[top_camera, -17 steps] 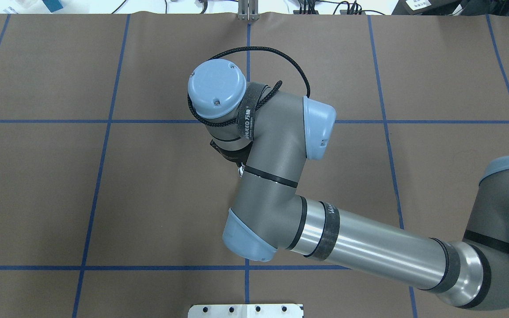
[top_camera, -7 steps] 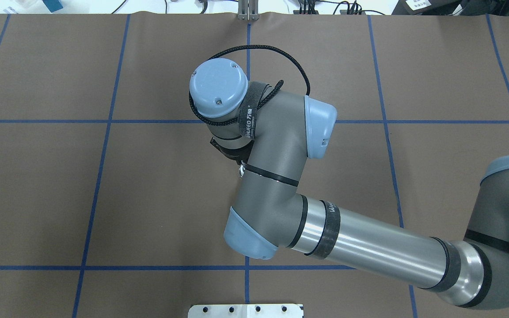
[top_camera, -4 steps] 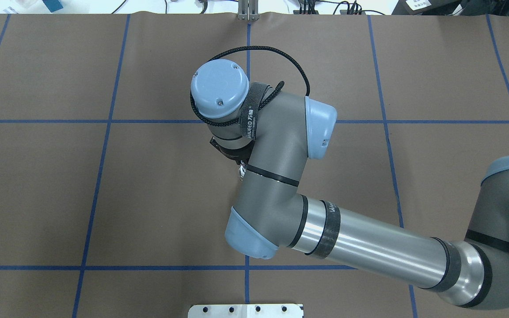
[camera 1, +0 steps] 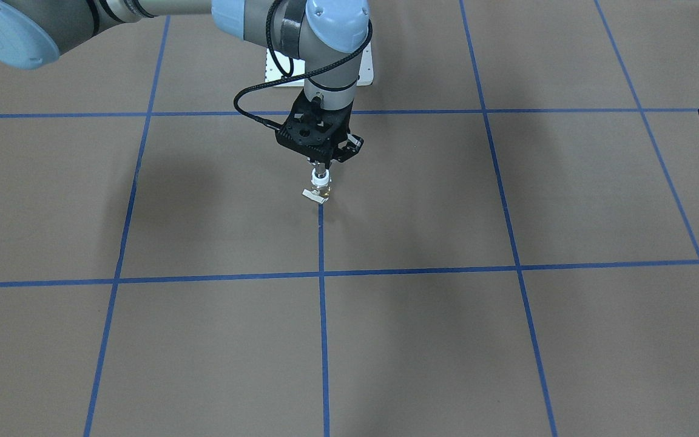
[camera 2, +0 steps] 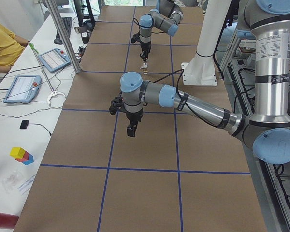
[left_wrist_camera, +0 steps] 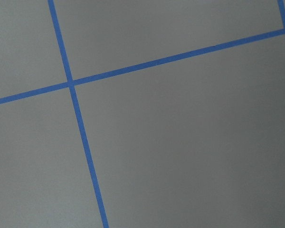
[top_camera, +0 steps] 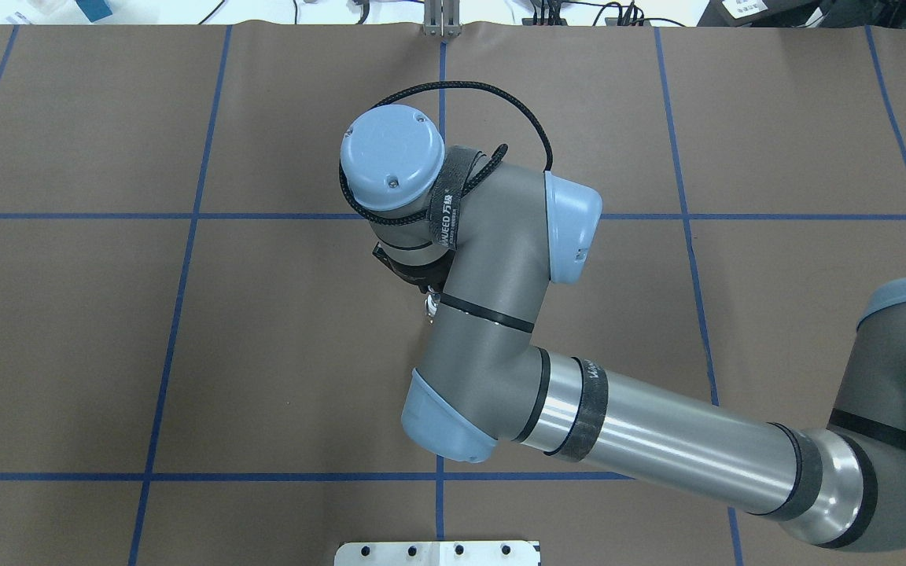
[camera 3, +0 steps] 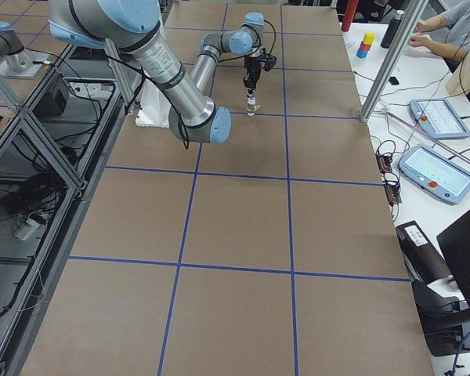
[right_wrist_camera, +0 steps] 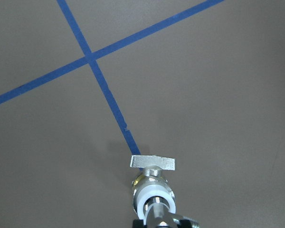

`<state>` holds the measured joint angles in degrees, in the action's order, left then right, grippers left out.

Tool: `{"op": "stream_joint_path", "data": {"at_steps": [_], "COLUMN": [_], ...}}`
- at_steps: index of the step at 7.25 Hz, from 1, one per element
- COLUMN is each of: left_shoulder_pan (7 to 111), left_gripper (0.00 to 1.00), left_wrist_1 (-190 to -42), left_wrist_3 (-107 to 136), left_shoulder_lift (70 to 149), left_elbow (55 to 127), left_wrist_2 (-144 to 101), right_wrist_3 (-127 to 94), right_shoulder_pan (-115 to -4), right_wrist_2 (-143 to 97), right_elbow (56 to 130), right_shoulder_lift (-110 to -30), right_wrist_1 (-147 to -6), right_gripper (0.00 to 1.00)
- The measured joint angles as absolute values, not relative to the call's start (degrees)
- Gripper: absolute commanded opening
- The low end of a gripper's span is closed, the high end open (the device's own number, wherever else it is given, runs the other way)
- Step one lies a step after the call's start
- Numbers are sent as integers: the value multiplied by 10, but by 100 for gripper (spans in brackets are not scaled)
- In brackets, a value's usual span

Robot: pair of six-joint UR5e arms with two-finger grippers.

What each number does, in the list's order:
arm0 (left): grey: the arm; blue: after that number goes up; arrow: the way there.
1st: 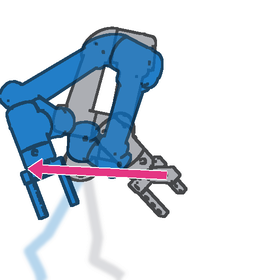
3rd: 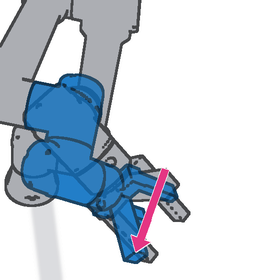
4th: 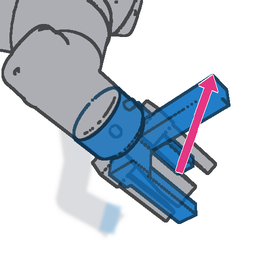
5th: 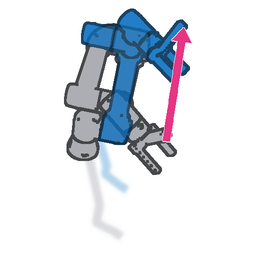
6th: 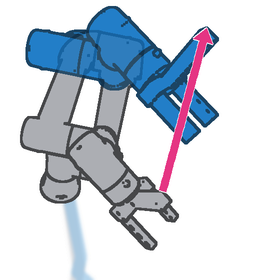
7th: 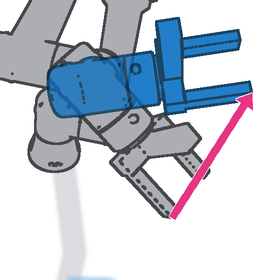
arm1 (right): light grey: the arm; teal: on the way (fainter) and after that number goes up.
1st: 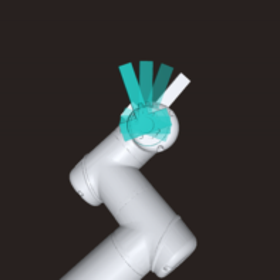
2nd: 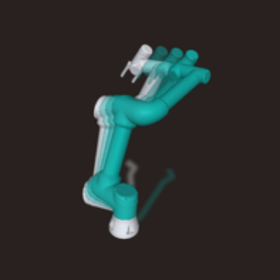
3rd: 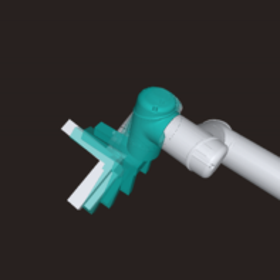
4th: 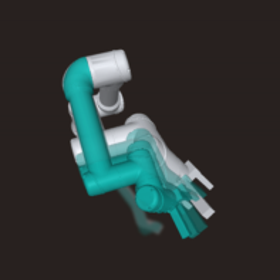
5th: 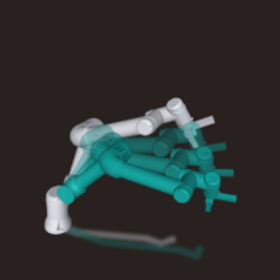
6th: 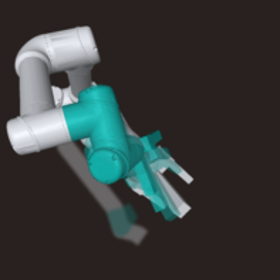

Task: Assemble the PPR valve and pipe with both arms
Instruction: 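Press the silver fitting down onto the valve with the right gripper, then open the right gripper and raise it away from the assembly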

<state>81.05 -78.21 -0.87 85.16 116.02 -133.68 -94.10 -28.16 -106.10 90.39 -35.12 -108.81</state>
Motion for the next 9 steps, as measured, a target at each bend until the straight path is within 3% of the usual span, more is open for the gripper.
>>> {"op": "stream_joint_path", "data": {"at_steps": [5,9], "left_shoulder_pan": [810,816], "left_gripper": [100,100], "left_wrist_1": [-781,-780], "left_wrist_3": [-8,-4], "left_shoulder_lift": [852,849], "left_elbow": [1160,1132], "left_wrist_2": [-1337,-1337], "right_wrist_3": [-932,-839], "right_shoulder_pan": [-286,-400], "right_wrist_2": [-1063,-1140], "right_elbow": [918,953], "right_shoulder_lift": [-354,-369], "right_wrist_1": [-1089,-1094], "right_gripper": [99,99]}}
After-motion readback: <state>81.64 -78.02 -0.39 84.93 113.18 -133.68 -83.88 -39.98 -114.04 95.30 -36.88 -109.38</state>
